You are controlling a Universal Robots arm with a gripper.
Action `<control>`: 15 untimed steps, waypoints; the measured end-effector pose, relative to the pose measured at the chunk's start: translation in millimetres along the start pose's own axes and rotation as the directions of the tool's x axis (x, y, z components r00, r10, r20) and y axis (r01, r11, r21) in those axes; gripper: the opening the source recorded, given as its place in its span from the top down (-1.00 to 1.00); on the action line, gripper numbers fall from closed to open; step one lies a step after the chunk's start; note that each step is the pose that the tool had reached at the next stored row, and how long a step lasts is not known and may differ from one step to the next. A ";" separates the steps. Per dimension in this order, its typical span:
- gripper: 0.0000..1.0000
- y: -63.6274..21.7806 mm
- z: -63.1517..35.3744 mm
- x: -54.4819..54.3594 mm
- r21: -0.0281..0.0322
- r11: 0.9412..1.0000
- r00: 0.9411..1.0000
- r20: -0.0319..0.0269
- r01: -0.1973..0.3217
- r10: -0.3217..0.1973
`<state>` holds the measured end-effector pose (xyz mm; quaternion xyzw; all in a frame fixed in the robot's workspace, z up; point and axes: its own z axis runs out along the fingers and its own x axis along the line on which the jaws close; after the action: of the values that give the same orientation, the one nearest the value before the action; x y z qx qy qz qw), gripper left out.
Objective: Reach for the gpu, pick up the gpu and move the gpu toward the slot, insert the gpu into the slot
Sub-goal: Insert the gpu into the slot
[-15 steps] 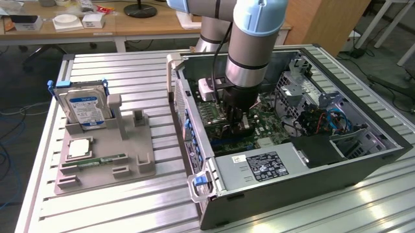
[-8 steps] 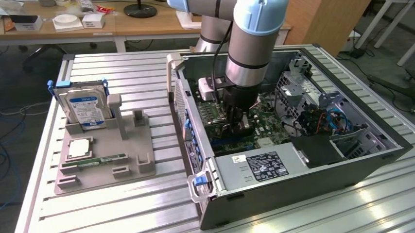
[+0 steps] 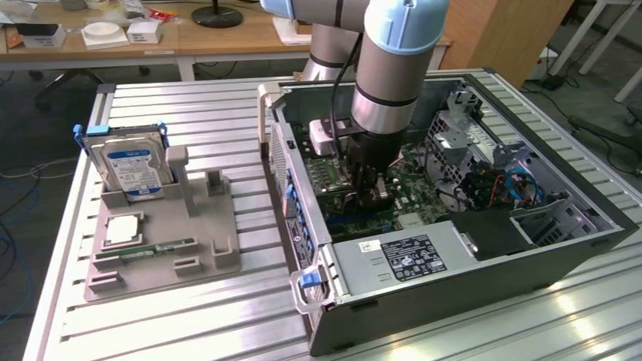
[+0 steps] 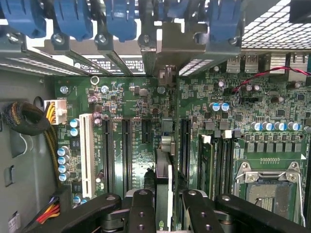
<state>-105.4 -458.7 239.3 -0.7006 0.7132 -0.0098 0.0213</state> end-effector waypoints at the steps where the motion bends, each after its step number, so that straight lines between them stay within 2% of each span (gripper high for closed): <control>1: 0.47 -0.1 0.0 0.0 0.000 1.000 1.000 0.000 0.000 0.000; 15: 0.47 -0.6 0.3 1.1 0.000 1.000 1.000 0.001 0.012 -0.012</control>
<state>-104.8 -459.8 238.9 -0.7050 0.7088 -0.0097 0.0214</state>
